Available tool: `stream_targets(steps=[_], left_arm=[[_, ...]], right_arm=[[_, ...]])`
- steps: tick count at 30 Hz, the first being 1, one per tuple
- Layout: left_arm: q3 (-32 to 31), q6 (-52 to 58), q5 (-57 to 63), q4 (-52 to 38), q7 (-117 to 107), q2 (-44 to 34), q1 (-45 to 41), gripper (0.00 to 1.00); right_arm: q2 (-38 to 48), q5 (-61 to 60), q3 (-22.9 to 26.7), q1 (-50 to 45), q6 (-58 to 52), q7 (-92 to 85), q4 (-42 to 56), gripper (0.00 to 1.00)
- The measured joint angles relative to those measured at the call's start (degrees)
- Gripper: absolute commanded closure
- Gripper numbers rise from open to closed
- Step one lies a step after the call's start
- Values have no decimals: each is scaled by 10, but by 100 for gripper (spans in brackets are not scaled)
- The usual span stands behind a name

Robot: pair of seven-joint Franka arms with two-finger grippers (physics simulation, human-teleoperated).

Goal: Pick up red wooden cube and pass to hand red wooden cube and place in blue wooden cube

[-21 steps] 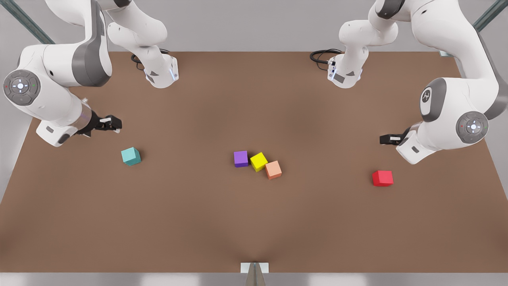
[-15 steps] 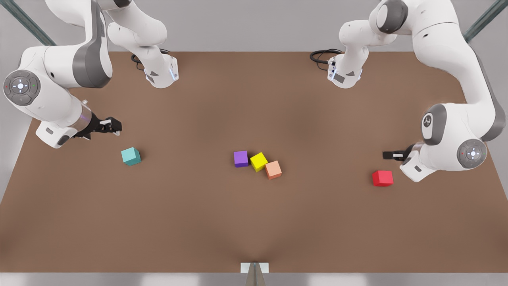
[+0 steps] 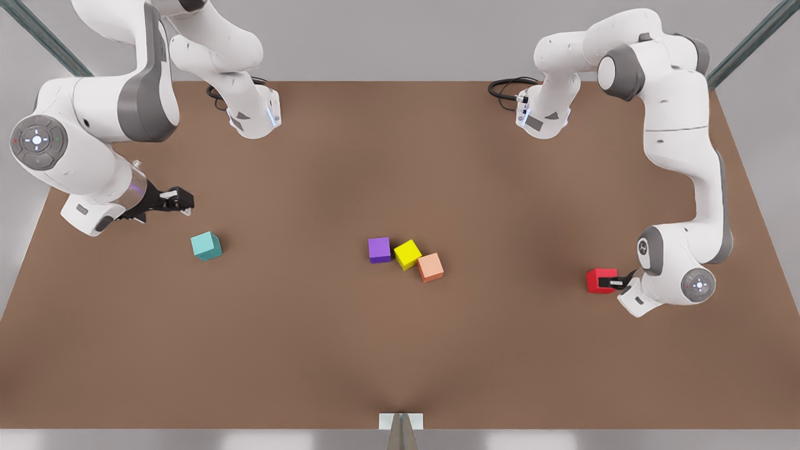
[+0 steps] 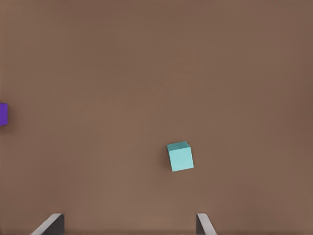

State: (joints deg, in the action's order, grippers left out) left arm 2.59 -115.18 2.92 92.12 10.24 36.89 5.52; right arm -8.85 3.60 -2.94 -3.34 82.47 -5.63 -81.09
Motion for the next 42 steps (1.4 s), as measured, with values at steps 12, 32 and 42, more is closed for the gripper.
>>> stream_targets(steps=[12, 32, 42], left_arm=[[0, -49, -2, 30, 18, 33, -1, 0], [-159, 40, -147, -124, -70, 33, -4, 29], [-349, 76, -483, -337, -240, 212, -82, 31]], right_arm=[[1, 0, 0, 1, 5, -3, -9, 0], [-172, -222, -2, 8, -9, -57, 52, 0], [-405, -629, -45, -8, 57, -354, 173, 0]])
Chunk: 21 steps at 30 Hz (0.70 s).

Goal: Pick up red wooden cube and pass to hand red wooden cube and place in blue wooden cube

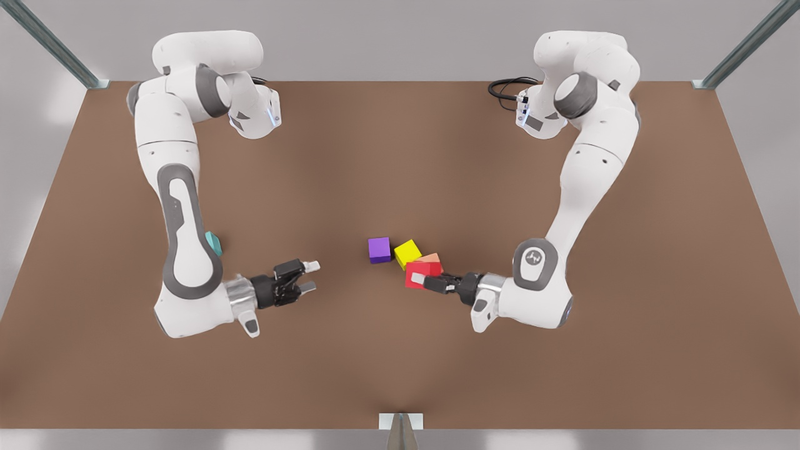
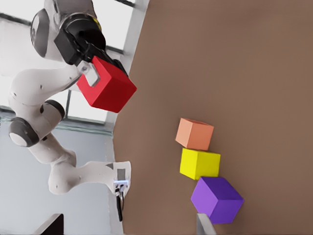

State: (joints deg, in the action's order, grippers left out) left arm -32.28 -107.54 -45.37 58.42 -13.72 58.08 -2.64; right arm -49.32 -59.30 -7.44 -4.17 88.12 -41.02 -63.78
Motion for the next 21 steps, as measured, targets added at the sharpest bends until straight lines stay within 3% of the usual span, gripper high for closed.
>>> stream_targets(steps=[7, 21], left_arm=[[-13, -40, -117, -3, 22, 41, 1, 31], [-17, -81, -159, -1, 158, 53, -4, 33]], right_arm=[[-17, -116, -8, -39, 94, -265, -25, 0], [-42, -233, -22, -113, 263, -571, -27, 0]])
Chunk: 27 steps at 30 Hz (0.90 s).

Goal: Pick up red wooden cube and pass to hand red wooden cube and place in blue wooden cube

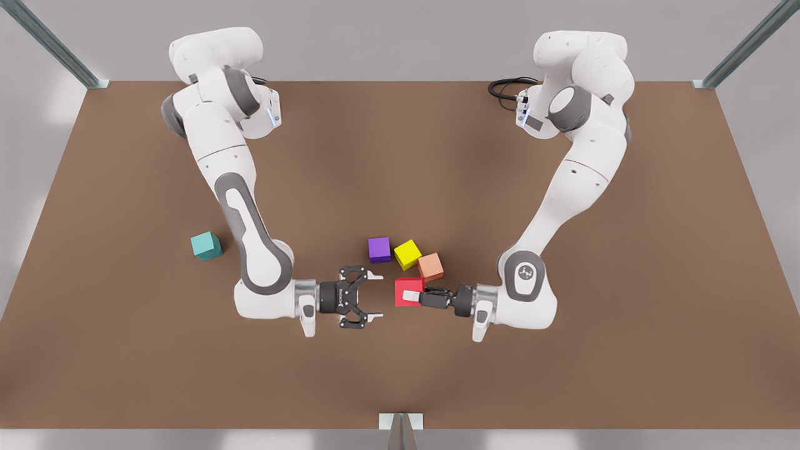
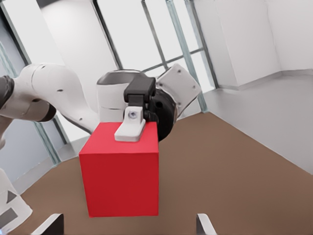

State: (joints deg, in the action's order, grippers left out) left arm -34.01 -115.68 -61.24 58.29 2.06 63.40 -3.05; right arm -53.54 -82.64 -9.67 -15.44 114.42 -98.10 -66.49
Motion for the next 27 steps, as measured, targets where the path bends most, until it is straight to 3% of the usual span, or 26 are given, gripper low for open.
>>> stream_targets(steps=[21, 22, 23, 24, 26, 27], left_arm=[[-1, -32, -8, 0, 138, 1, -16, 33], [-1, -34, -8, 0, 142, 1, -16, 33], [-1, -35, -9, 0, 145, 1, -16, 33], [-1, -36, -9, 0, 148, 1, -16, 33], [-1, -38, -10, 1, 154, 1, -16, 33], [-1, -38, -10, 1, 157, 1, -16, 19]], right_arm=[[-11, -65, -47, -30, 83, -178, 0, 0], [-13, -66, -49, -31, 88, -182, 1, 7], [-13, -66, -50, -31, 93, -186, 2, 27], [-14, -65, -50, -32, 95, -188, 3, 39], [-14, -64, -50, -32, 100, -194, 3, 39], [-14, -64, -50, -32, 103, -197, 3, 39]])
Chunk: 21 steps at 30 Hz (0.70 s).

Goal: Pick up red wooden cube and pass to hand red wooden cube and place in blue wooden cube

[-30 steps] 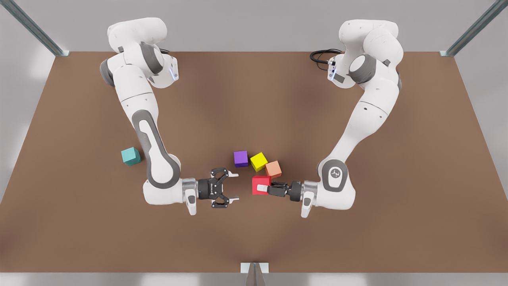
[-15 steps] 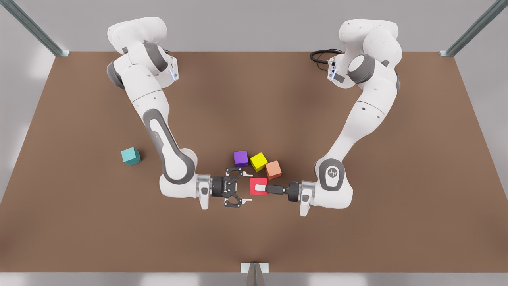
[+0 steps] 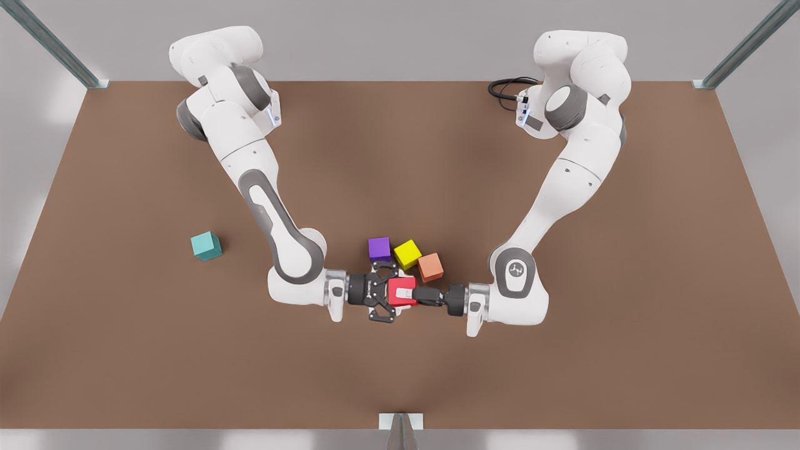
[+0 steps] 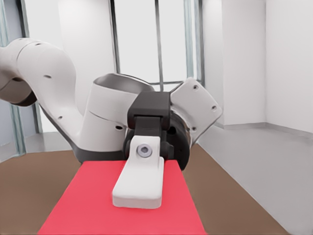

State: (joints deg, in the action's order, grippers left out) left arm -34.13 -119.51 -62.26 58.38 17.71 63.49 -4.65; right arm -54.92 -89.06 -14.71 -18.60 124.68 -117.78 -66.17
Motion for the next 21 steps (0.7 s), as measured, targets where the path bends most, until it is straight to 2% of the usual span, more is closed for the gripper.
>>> stream_targets(steps=[1, 9, 11, 14, 16, 19, 20, 21], left_arm=[[0, 0, -2, 0, 4, 0, 0, 0], [0, 7, -3, 3, 23, -5, 24, 0], [0, 32, 9, 2, 23, -14, 71, 0], [1, 104, 84, -8, 16, -36, 159, 0], [5, 196, 247, -25, 3, -106, 215, 0], [-7, 301, 555, -31, -29, -242, 217, 0], [42, 311, 620, 45, -38, -321, 194, 0], [151, 301, 642, 170, -47, -427, 117, 0]], right_arm=[[0, 0, 0, 0, 2, -3, 0, 39], [8, 29, 5, 30, 2, -20, -6, 39], [17, 103, 6, 69, -12, -20, -17, 38], [42, 300, 10, 140, -53, -9, -22, 38], [90, 479, 15, 170, -89, 5, -38, 38], [143, 709, 22, 176, -132, 37, -71, 38], [165, 767, 29, 177, -137, 53, -102, 38], [194, 824, 34, 178, -134, 71, -150, 38]])
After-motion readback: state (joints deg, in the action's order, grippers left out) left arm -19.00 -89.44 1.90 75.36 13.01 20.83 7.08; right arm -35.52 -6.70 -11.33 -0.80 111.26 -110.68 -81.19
